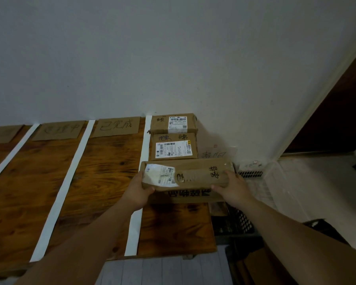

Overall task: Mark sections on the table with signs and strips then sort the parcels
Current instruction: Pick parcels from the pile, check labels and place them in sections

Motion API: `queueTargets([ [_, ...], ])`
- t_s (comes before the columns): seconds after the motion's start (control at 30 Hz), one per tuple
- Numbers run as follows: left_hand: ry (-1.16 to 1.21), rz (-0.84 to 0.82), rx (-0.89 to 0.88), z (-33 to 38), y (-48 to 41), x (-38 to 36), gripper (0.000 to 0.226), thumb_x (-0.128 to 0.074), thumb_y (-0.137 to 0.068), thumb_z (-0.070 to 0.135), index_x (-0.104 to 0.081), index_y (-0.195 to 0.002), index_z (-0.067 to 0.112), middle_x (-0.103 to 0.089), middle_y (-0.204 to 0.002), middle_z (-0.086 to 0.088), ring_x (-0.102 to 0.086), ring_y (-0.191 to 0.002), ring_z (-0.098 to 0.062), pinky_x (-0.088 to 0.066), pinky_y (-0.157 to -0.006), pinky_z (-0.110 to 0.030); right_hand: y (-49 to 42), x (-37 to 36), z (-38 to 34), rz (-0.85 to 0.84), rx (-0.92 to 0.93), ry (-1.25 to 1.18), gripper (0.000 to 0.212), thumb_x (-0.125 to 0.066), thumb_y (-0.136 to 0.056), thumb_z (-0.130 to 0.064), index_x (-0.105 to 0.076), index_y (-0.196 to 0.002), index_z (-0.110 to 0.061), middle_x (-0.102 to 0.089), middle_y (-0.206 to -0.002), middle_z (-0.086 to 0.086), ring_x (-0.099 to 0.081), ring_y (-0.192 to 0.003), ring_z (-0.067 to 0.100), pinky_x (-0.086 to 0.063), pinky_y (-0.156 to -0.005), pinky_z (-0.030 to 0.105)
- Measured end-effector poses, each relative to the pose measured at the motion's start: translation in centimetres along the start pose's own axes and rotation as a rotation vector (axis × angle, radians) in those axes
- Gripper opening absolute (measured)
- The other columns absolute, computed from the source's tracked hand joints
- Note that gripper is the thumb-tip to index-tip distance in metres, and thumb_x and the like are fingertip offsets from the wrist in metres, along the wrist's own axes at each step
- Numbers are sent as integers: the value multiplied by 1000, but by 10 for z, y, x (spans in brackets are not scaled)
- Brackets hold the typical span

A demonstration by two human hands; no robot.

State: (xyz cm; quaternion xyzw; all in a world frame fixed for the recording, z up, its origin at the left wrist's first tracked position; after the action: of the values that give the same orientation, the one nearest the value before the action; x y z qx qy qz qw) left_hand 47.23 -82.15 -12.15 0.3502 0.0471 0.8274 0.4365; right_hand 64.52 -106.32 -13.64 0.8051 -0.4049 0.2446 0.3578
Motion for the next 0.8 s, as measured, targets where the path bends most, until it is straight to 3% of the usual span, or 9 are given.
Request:
queueTargets([
  [0.27,-50,-19,16,2,5,11,65,-62,-88,13,-31,-145,20,-36,-146,-4,-39,-131,-26,-45,-101,-40,3,2,-8,-13,-23,26,76,-67,-86,-42,-28,-148,-23,-24,-149,11,-32,-135,32,-32,-108,37],
  [0.53,-162,-71,16,-6,6,14,66,-60,-90,17,-27,-148,14,-24,-152,-5,-31,-136,-28,-37,-108,-39,11,-8,-17,-43,32,163,72,-63,-88,-43,-27,-148,-26,-21,-152,8,-31,-136,30,-30,-110,36],
  [0.67,-169,-120,34,-3,4,22,56,-63,-87,22,-42,-139,22,-40,-143,-6,-46,-125,-25,-47,-99,-42,8,-7,-17,-90,-8,176,80,-66,-84,-49,-24,-149,-29,-9,-157,11,-25,-140,34,-28,-112,40],
  [0.8,-204,-173,41,12,-1,32,47,-62,-89,23,-48,-133,19,-54,-130,-6,-55,-110,-17,-51,-85,-27,1,13,-32,-91,-34,195,90,-66,-81,-52,-18,-152,-25,-7,-157,13,-23,-141,35,-32,-112,40],
])
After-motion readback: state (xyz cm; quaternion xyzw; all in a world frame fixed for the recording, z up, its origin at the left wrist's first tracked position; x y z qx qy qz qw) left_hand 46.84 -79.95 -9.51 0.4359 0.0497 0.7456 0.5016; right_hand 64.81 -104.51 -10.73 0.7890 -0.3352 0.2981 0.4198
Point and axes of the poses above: each hand's wrist, its own y-axis away from the middle knuckle, its own x-axis out of the back of the hand, z = x × y, the point moved 6 cm from there along -y, towards the middle knuckle
